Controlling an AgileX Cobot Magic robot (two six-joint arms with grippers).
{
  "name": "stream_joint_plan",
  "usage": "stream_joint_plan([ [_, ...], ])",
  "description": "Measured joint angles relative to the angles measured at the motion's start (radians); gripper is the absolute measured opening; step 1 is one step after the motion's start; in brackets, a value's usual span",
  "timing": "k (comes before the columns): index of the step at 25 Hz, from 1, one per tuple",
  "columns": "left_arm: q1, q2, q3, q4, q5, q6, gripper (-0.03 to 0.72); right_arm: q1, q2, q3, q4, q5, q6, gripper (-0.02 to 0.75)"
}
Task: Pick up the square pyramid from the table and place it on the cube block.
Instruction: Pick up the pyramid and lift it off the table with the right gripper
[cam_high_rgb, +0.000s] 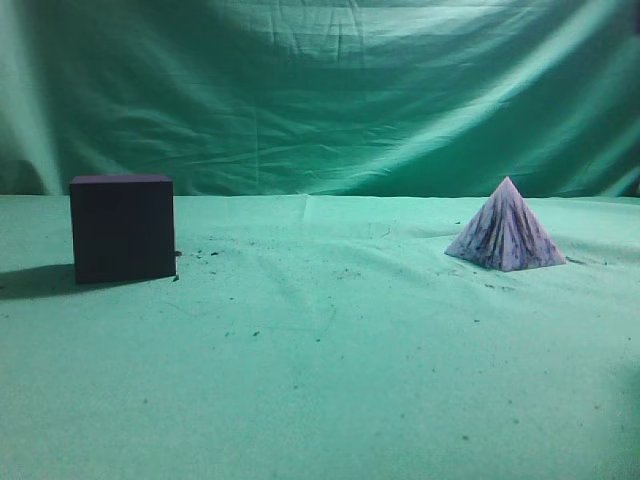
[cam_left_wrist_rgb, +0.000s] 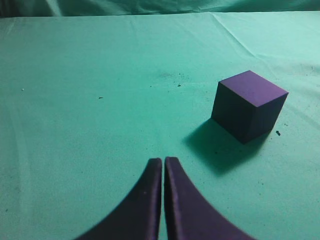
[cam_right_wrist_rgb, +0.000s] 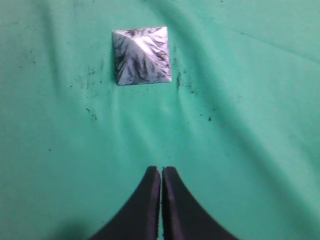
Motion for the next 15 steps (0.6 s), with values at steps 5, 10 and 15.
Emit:
stream_joint_plan([
  [5, 0.000, 0.000, 0.000, 0.000, 0.000, 0.000, 0.000, 0.090, 0.172, -0.086, -0.015, -0.068, 0.016, 0.050],
  [10, 0.000, 0.000, 0.000, 0.000, 0.000, 0.000, 0.000, 0.103, 0.290, -0.117, -0.015, -0.140, 0.014, 0.363],
  [15, 0.000, 0.000, 0.000, 0.000, 0.000, 0.000, 0.000, 0.103, 0.390, -0.136, -0.015, -0.170, 0.014, 0.661],
])
